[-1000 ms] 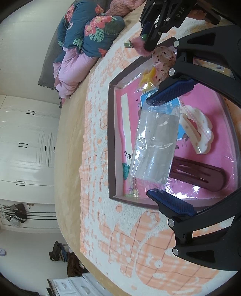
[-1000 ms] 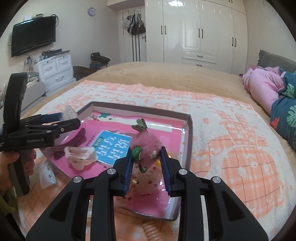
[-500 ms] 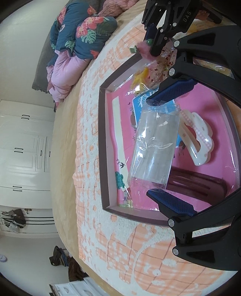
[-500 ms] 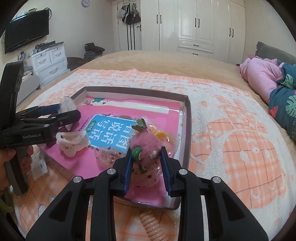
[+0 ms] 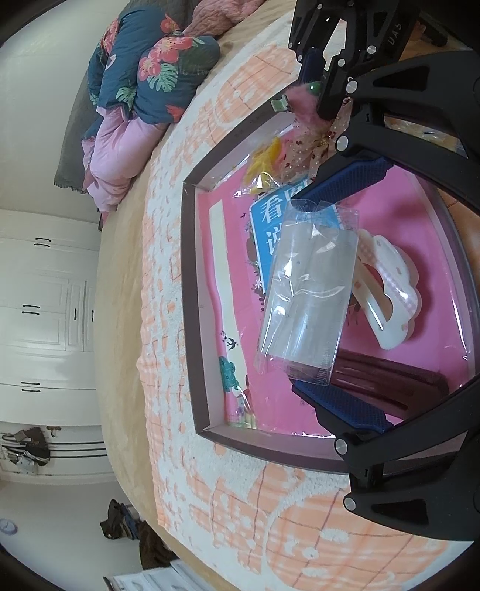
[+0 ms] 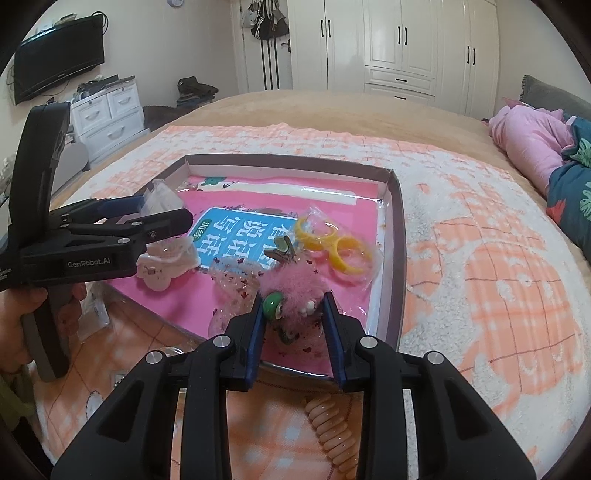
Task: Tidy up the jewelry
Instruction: 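Open left tool releasing packet in box while right tool releases pompom keychain, then move left tool toward clear stud box while right tool approaches coiled beige hair tie, then grasp clear stud box with left tool while right tool grasps coiled beige hair tie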
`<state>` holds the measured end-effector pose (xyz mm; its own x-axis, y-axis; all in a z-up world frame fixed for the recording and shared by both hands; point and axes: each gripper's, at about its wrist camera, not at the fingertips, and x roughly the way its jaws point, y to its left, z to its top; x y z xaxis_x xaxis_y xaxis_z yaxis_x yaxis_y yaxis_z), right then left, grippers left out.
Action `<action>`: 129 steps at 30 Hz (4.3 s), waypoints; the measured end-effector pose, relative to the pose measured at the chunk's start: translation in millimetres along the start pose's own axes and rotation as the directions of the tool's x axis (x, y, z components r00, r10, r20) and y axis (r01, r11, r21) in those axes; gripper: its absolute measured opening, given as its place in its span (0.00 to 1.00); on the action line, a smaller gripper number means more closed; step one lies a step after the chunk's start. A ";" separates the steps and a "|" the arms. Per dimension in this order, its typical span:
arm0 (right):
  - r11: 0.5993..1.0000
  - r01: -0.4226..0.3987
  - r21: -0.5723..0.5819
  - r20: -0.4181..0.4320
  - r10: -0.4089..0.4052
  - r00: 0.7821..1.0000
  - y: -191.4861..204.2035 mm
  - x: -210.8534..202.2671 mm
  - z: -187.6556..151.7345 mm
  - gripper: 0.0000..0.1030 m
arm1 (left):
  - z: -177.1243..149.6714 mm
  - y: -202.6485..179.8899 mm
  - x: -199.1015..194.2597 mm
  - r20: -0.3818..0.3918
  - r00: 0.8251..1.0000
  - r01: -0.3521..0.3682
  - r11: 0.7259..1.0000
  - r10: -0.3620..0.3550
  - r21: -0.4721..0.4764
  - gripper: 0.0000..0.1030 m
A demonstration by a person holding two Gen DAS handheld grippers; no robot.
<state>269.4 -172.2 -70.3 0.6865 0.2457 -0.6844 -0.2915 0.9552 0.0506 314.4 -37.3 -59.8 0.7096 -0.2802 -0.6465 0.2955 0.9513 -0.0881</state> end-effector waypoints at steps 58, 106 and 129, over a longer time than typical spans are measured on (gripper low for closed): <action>0.996 0.086 0.014 0.254 -0.087 0.963 -14.2 -125.5 -27.8 0.71 | -23.0 -26.2 -146.8 0.219 0.975 -0.018 0.998 0.030 -0.056 0.89; 0.993 0.119 -0.014 0.106 -0.117 0.987 -20.3 -105.4 -70.6 0.78 | -93.7 -80.1 -108.2 0.042 0.998 0.034 0.993 -0.039 0.111 0.89; 0.998 0.054 -0.022 -0.118 -0.056 0.991 -28.2 -26.9 -66.8 0.49 | -99.1 -81.5 -65.1 -0.051 0.996 0.081 0.989 -0.075 0.121 0.89</action>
<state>214.6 -216.7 -101.8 0.6185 0.1705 -0.7671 -0.2684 0.9633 -0.0023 180.8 -83.9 -85.6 0.6519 -0.3438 -0.6759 0.4271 0.9029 -0.0473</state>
